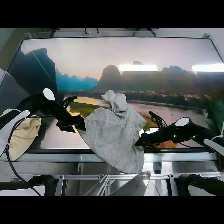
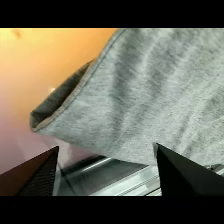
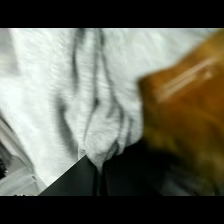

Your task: Fold the shirts.

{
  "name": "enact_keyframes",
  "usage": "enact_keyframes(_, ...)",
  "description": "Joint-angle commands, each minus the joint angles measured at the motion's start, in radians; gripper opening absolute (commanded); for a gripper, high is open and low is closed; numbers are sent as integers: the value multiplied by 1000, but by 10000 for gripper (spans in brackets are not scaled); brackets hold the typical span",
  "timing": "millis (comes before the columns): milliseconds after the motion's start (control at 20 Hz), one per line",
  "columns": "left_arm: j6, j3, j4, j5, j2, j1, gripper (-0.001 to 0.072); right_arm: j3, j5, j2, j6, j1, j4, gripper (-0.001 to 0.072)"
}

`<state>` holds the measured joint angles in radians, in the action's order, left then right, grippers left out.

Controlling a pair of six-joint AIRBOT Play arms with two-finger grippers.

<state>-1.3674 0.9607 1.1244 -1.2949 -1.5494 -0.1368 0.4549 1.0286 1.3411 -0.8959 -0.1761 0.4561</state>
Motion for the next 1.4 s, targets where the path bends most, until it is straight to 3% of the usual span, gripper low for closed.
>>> enact_keyframes(0, 6, -19, -3, 163, -3, -40, 118, 27, 59, 7, 108, -18, -154, 15)
enact_keyframes(50, 9, -15, -18, 170, -3, -52, 24, 48, 93, -6, 112, -15, -154, 15)
enact_keyframes(250, 92, 109, -161, 53, 59, -56, 21, 177, 283, -132, 64, 73, -154, 15)
enact_keyframes(400, 92, 294, -211, -52, 230, -24, 21, 362, 361, -319, -7, 225, -157, 15)
enact_keyframes(500, 91, 441, -296, -66, 363, 17, 20, 502, 354, -451, -13, 330, -213, 15)
enact_keyframes(650, 92, 658, -443, 13, 544, 68, 20, 685, 275, -632, 37, 459, -401, 15)
enact_keyframes(850, 92, 838, -424, 65, 704, 42, 20, 784, 152, -822, 62, 500, -460, 15)
enact_keyframes(1100, 84, 760, -358, 30, 713, -3, 20, 769, 149, -844, 19, 499, -354, 16)
enact_keyframes(1350, 84, 509, -357, -16, 510, -89, 20, 605, 307, -684, -82, 497, -270, 16)
